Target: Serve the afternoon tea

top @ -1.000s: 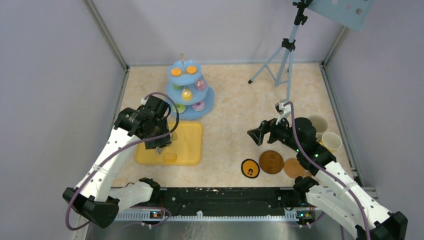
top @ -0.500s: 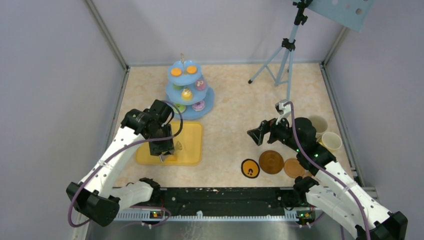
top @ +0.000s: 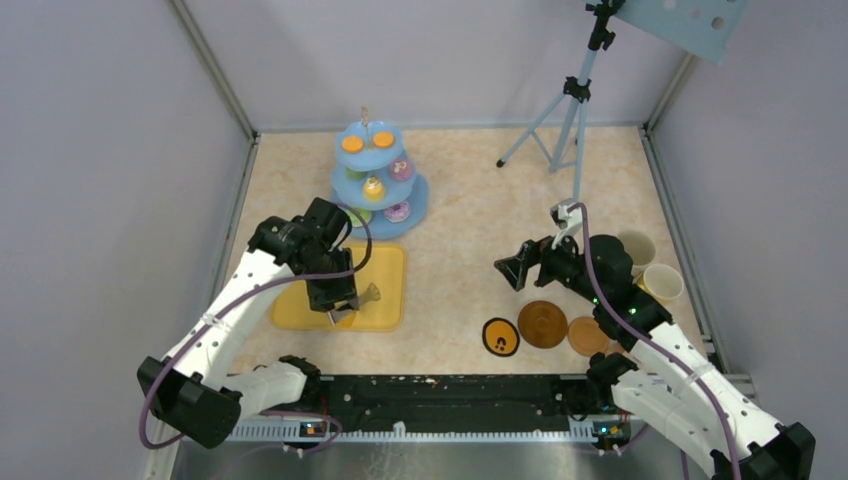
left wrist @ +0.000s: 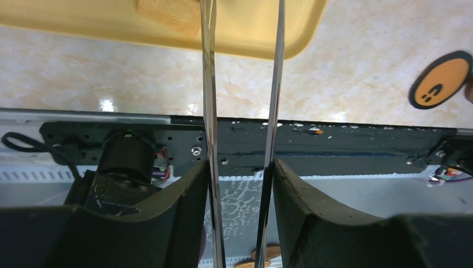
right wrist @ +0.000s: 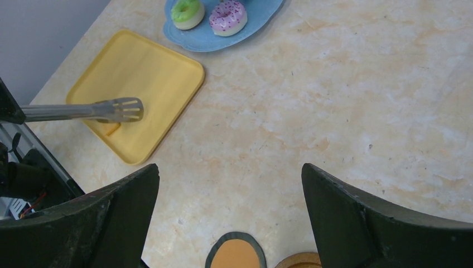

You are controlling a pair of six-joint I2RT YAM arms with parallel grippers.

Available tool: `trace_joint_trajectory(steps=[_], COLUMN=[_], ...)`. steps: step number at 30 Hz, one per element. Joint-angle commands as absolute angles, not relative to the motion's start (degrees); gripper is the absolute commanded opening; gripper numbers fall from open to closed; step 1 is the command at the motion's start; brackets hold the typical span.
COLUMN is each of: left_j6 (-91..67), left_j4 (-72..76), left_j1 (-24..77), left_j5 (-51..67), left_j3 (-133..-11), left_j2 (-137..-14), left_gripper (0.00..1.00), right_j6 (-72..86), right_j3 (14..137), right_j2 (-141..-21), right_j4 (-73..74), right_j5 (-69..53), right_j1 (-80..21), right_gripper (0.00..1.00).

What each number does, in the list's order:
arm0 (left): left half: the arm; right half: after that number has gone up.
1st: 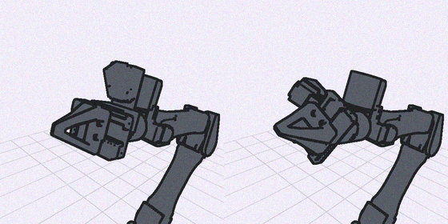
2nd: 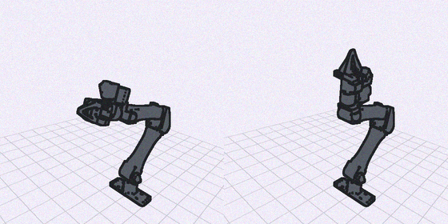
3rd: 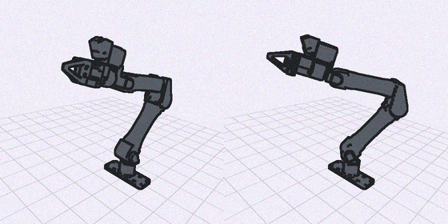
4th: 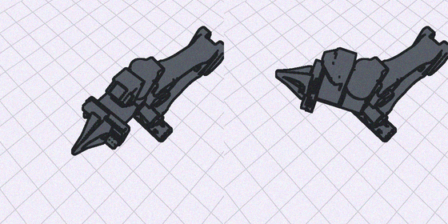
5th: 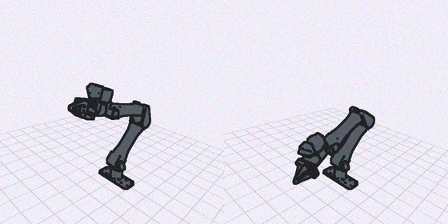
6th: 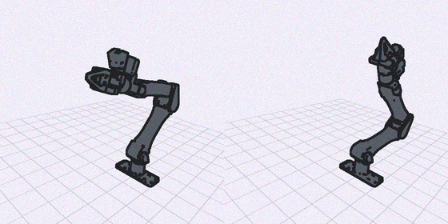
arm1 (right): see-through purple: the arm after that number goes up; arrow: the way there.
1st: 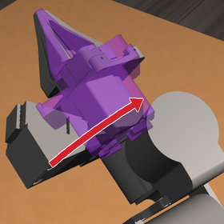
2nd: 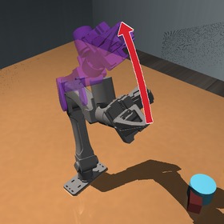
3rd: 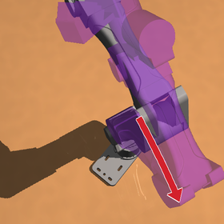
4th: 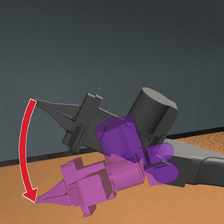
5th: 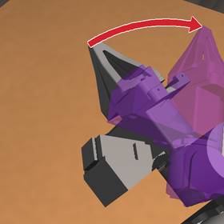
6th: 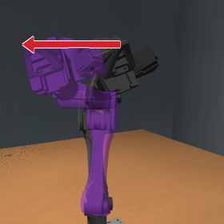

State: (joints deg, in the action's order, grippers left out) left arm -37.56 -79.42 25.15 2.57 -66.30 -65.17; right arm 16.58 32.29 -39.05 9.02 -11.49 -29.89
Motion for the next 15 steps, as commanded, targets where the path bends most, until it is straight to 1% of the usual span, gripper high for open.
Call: trace_joint_trajectory(steps=[1,4,7,12,15], left_j6=[-37.3,-36.7,-36.4,-37.8,-37.6], left_j4=[-73.9,-70.5,-66.9,-59.6,-58.2], left_j1=[25.0,25.0,25.0,25.1,25.1], left_j5=[7.1,6.9,4.3,2.7,-3.3], left_j3=[-66.1,-65.9,-66.2,-63.5,-63.6], left_j2=[-64.7,-64.9,-65.2,-63.9,-61.6], left_gripper=[0.51,0.51,0.51,0.51,0.51], right_j6=[16.3,16.7,18.5,26.3,33.2], right_j3=[33.1,32.5,31.6,33.3,33.9], right_j2=[-38.5,-38.8,-41.2,-51.7,-59.6], right_j4=[7.1,6.1,3.6,0.5,-4.9], right_j5=[-11.1,-11.3,-12.7,-13.3,-8.6], right_j1=[-30.2,-30.2,-30.4,-32.4,-37.4], right_gripper=[0.97,0.97,0.96,0.91,0.86])
